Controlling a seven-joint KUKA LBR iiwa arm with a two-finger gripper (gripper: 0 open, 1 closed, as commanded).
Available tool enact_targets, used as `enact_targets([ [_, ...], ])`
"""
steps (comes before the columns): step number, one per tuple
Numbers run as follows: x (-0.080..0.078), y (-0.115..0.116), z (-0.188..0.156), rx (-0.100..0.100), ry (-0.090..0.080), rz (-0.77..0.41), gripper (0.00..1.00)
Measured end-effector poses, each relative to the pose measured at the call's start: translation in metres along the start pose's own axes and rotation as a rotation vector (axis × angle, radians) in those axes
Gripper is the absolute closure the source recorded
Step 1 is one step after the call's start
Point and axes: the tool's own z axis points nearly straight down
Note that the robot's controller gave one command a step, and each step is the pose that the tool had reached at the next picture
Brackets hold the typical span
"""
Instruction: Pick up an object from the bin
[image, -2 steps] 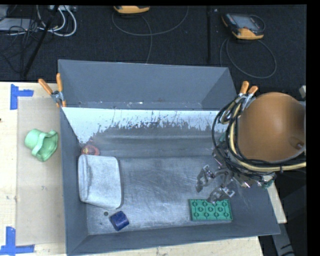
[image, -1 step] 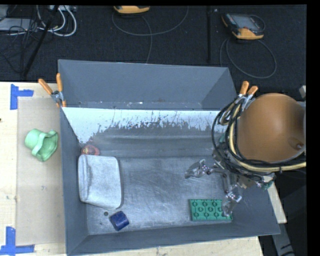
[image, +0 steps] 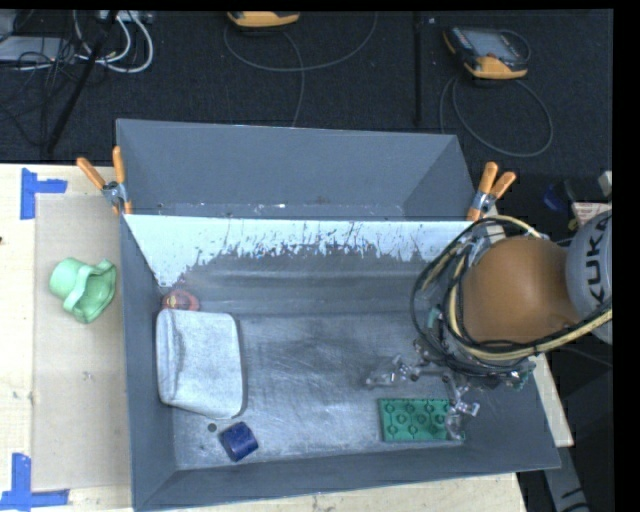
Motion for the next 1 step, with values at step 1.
enact_targets([
  [1,-0.0153,0.0051,0.0262,-0.001,0.005,-0.397,0.0],
])
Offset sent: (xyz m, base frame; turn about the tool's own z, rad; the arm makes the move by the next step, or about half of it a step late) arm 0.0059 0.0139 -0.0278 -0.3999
